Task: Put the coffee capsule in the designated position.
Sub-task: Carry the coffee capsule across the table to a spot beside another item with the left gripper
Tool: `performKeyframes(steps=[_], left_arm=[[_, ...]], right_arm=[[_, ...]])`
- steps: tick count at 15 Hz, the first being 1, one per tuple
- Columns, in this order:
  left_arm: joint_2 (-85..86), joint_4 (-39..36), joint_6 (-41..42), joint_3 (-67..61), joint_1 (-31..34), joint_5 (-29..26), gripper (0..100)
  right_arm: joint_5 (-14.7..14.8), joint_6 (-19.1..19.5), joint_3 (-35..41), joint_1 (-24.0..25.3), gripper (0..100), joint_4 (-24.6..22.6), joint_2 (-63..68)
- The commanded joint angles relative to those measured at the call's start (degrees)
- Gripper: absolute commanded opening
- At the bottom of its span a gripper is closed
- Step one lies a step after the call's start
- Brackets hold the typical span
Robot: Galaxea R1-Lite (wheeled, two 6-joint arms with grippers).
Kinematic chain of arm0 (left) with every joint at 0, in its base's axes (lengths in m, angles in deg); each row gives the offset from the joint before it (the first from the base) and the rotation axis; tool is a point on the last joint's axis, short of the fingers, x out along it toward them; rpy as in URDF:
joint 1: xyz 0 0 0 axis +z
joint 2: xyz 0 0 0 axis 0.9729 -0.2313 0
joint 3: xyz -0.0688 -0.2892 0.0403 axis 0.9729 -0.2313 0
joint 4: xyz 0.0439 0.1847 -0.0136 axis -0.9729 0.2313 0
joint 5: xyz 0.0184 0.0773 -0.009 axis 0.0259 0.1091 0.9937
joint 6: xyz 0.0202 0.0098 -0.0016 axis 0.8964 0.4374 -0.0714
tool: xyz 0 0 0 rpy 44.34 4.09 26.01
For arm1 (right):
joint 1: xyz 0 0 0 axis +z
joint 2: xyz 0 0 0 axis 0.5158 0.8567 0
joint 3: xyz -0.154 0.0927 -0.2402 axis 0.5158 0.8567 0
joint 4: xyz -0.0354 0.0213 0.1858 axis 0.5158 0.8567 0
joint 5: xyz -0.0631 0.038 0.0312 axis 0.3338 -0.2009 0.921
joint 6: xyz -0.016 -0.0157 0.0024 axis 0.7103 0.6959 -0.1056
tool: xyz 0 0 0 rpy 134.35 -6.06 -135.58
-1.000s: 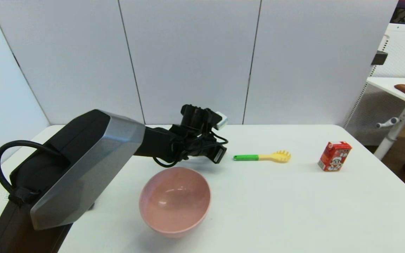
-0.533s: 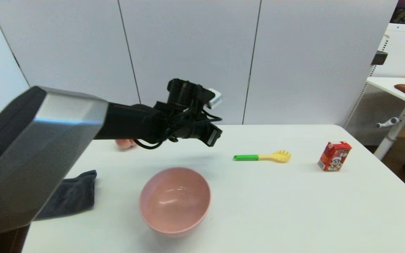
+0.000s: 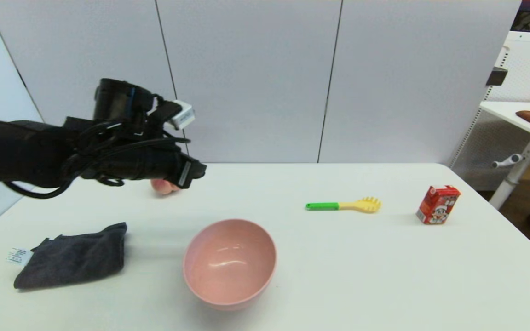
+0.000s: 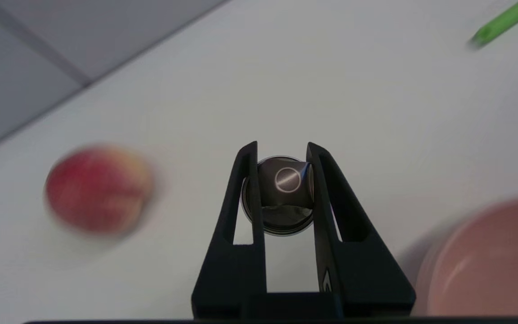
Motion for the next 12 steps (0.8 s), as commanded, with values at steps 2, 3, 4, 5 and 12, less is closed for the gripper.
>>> performKeyframes(steps=[2,3,4,5,12], left_arm=[[14.66,-4.62,-0.83,-22.44,5.94,0.09,0],[15.10,-6.37,-0.75,-26.04,5.85,0.00,0],[15.28,-7.60,-0.75,-28.15,5.77,-0.09,0],[14.93,-9.63,-0.66,-30.52,5.33,-0.18,0],[9.65,-19.38,-0.75,-36.32,1.20,-0.62,0]], right_arm=[[-0.01,0.09,0.00,0.00,100,0.01,0.07],[-0.01,0.00,0.00,0.00,100,0.01,0.07],[-0.01,0.09,0.00,0.00,100,0.01,0.07],[-0.01,0.09,0.00,0.00,100,0.01,0.07],[-0.01,0.09,0.00,0.00,100,0.01,0.07]])
